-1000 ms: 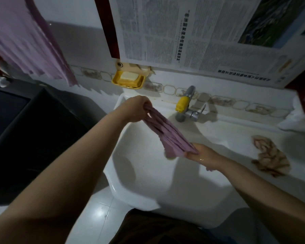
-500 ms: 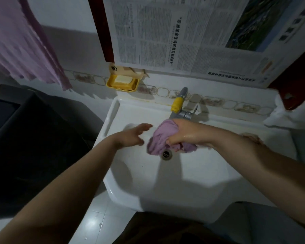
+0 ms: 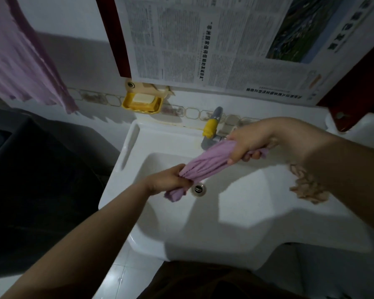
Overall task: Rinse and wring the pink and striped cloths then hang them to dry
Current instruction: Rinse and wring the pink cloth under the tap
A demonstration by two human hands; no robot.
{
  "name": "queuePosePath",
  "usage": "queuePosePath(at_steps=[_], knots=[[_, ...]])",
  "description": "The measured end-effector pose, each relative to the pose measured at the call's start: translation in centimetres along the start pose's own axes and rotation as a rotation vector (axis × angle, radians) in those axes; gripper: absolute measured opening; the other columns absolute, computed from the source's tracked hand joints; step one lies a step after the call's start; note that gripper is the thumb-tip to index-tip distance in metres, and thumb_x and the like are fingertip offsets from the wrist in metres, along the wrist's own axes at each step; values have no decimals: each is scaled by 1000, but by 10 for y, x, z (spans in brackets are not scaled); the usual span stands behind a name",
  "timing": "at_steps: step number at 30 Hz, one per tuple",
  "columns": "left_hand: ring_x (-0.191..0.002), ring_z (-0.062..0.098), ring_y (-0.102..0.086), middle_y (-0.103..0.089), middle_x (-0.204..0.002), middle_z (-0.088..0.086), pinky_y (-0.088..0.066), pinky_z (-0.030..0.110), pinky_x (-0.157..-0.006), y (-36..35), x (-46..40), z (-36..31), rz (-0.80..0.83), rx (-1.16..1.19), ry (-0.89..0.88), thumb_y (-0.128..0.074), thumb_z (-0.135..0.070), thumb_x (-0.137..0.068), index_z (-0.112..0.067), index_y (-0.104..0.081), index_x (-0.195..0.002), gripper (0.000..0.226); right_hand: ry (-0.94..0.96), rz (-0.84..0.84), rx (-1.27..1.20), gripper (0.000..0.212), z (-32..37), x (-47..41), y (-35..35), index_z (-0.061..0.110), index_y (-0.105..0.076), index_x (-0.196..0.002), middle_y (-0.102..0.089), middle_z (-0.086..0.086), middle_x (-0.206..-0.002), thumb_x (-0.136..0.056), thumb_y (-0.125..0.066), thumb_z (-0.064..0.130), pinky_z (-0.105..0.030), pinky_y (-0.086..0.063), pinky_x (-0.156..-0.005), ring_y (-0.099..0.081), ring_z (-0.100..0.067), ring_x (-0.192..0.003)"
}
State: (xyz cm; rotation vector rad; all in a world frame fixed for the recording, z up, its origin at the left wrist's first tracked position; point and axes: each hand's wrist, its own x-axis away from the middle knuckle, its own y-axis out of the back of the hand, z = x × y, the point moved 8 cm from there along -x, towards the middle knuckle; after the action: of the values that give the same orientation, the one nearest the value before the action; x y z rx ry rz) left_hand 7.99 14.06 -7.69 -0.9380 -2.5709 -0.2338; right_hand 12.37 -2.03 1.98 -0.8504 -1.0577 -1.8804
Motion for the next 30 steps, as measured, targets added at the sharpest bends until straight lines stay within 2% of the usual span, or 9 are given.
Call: queuePosePath(at_steps=[4, 8, 11, 13, 16, 18, 22, 26, 30], knots=[[-60, 12, -50, -52, -77, 3, -47, 27, -54, 0, 12, 12, 177, -108, 186, -65, -23, -83, -15, -48, -106, 29, -71, -4, -189, 35, -51, -25, -2, 11, -54, -95, -35, 2, -54, -80, -73, 36, -17, -18, -36, -23, -9, -45], [-57, 12, -48, -59, -69, -4, -43, 25, -50, -18, 11, 27, 251, -112, 287, -74, -44, -73, -14, -55, -95, 41, -104, -211, -334, 30, -71, -49, 2, 13, -59, -99, -33, 8, -42, -86, -67, 39, -13, -17, -35, -23, -5, -33], [-60, 10, -58, -69, -87, 2, -49, 22, -49, -54, 2, 48, 281, 342, 368, -85, -50, -57, -9, -52, -110, 75, -12, -544, -358, 23, -54, -66, 6, 15, -56, -78, -43, 5, -43, -81, -74, 28, -13, -25, -33, -36, -7, -34], [-72, 16, -65, -65, -100, 11, -57, 25, -60, -76, -9, 40, 210, 815, 318, -84, -57, -51, -7, -53, -116, 88, 79, -736, -290, 23, -30, -71, 2, 15, -55, -81, -54, 0, -64, -77, -74, 25, -18, -35, -45, -50, -10, -53], [-107, 27, -58, -53, -126, 15, -57, 37, -84, -79, -26, 29, 37, 1271, 203, -50, -74, -68, -9, -49, -134, 92, 189, -818, -213, 26, 2, -66, -27, 14, -50, -89, -50, -2, -87, -76, -68, 28, -25, -38, -65, -54, -15, -74], [-114, 26, -53, -53, -126, 9, -51, 41, -91, -68, -31, 21, -48, 1404, 112, -54, -73, -70, -16, -55, -127, 81, 304, -797, -123, 26, 21, -51, -55, 16, -51, -97, -47, -3, -97, -80, -67, 29, -31, -43, -74, -53, -16, -84], [-63, 11, -61, -59, -68, -2, -52, 24, -60, -41, -24, 11, -232, 1346, 0, -53, -32, -94, -17, -60, -75, 26, 457, -637, 128, 47, 28, -36, -103, 17, -49, -128, -50, -7, -125, -85, -63, 30, -34, -45, -91, -52, -23, -112], [-53, 18, -62, -60, -59, 7, -59, 33, -62, -39, -7, 7, -90, 1102, 183, -54, -12, -86, -8, -57, -74, 13, 689, -857, -4, 40, 4, -8, -92, 21, -47, -125, -54, -2, -125, -87, -56, 26, -40, -50, -89, -55, -16, -113], [-54, 12, -63, -62, -63, 3, -58, 32, -66, -43, 6, -7, 125, 817, 303, -50, -8, -89, -9, -57, -89, 7, 680, -1153, 856, 71, -6, -7, -81, 18, -22, -146, -28, -13, -150, -87, -46, 47, -54, -29, -112, -27, -36, -139]])
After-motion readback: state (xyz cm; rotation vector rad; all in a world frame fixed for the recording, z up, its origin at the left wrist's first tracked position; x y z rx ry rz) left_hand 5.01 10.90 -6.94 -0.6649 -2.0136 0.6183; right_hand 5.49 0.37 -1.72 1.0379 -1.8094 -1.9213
